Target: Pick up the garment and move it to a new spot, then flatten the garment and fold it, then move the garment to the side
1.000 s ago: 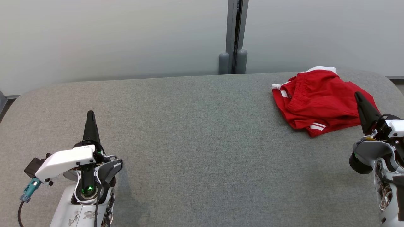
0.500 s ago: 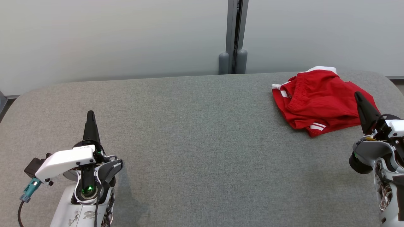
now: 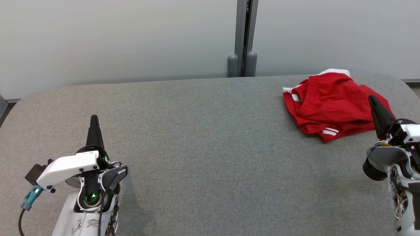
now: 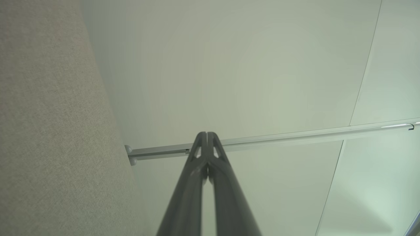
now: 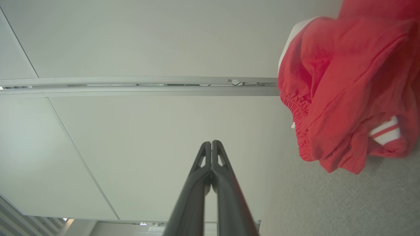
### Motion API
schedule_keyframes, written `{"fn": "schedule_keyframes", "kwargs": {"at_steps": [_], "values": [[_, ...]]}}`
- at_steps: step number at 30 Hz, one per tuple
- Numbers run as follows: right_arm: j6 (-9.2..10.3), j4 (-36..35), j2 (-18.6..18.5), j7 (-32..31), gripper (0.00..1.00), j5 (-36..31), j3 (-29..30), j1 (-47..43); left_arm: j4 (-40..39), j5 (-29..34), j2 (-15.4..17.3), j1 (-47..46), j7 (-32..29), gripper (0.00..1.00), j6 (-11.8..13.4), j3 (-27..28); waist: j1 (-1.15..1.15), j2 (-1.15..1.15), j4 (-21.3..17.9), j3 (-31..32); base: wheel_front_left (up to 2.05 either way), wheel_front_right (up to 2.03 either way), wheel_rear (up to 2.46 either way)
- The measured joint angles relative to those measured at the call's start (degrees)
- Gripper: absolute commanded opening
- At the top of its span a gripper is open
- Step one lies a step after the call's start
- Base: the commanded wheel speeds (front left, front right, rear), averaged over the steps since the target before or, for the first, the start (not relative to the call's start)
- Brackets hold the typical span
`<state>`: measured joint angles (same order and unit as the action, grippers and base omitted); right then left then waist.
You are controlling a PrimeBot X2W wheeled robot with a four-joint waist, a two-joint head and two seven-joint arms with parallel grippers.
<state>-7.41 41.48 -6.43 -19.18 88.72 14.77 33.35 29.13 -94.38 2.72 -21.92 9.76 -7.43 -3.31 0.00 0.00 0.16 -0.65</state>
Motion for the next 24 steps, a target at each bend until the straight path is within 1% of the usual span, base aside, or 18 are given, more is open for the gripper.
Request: {"fn": "schedule_keyframes", "kwargs": {"at_steps": [24], "values": [[0.0, 0.0, -0.1, 0.0, 0.0, 0.1, -0.2, 0.0, 0.0, 0.0, 0.0, 0.0, 0.0, 0.0, 0.0, 0.0, 0.0, 0.0, 0.0, 0.0, 0.0, 0.0, 0.0]]}}
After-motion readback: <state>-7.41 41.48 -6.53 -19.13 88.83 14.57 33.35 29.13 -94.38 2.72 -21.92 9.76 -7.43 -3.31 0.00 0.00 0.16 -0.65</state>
